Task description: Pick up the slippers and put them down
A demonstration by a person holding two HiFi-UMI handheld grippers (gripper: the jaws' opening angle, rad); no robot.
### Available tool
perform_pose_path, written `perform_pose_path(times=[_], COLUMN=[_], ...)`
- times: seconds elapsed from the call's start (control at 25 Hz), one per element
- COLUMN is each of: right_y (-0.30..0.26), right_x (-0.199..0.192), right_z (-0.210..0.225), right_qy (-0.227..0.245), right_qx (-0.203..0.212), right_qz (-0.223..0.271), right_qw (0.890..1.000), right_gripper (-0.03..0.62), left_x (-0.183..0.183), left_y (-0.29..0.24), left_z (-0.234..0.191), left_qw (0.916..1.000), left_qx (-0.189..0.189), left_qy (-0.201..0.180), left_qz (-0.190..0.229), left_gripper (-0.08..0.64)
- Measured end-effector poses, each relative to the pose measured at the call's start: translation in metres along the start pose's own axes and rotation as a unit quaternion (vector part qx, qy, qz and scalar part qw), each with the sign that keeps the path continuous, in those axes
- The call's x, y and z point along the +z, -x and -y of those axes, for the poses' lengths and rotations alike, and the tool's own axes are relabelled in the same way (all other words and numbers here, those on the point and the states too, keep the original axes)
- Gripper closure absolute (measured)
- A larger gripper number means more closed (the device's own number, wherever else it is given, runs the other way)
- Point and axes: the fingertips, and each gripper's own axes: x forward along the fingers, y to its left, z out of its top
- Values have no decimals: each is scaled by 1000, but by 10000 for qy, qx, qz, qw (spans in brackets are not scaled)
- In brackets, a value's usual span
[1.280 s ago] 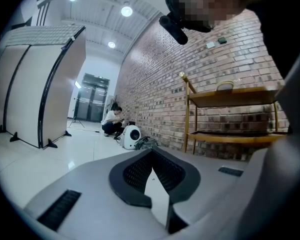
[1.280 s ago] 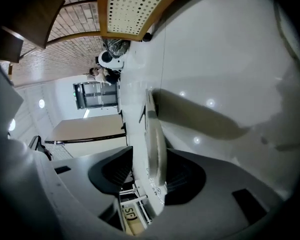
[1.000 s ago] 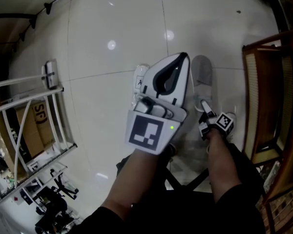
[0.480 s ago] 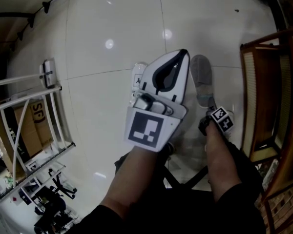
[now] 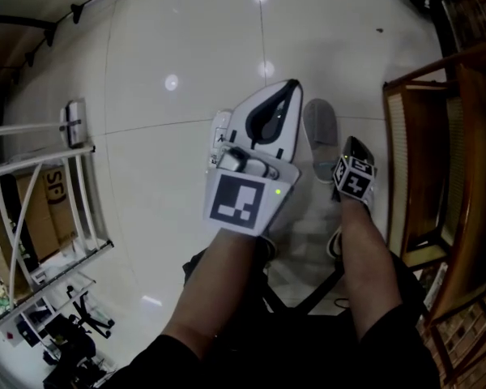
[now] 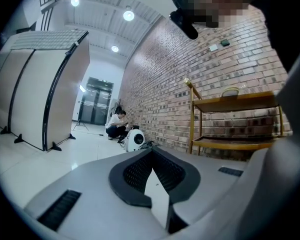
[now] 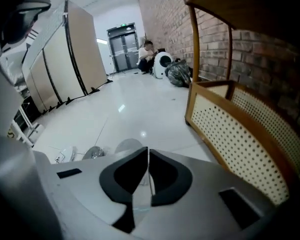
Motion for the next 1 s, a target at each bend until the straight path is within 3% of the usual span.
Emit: perform_pose_path(times=[0.12,0.2,0.32,0.44,0.52,0.72,0.88,1.0], right_y=[6,11,33,69,97,182,248,295], right_x=[40,72,132,191,218,259,294,310], right_z=[-5,-10,-24,-39,-42,-49,-62,-84], right_qy=[322,797,1545,1957,1835,964,820,1010], right_qx=[69,208,516,708,711,981,1179,1383], right_qz=[231,405,906,1510,1858,2646,3155,3451], right_qw=[9992,9958,9825,9664,9627,9545,9380,9228], right_gripper=[591,591,591,591,591,591,591,591], left_x=[4,7,10,15,23,58,91,112], left_y=[1,1,3,2,1,14,39,63], left_z=[-1,1,3,3,2,7,16,14], left_qw=[10000,9999,9998,9998,9996,9986,9965,9959], left_qx=[28,21,8,57,110,162,149,361], left_qy=[-43,-101,-179,-203,-246,-338,-606,-668], left_qz=[37,58,47,57,110,360,565,486], left_gripper=[555,555,555,555,555,555,555,555])
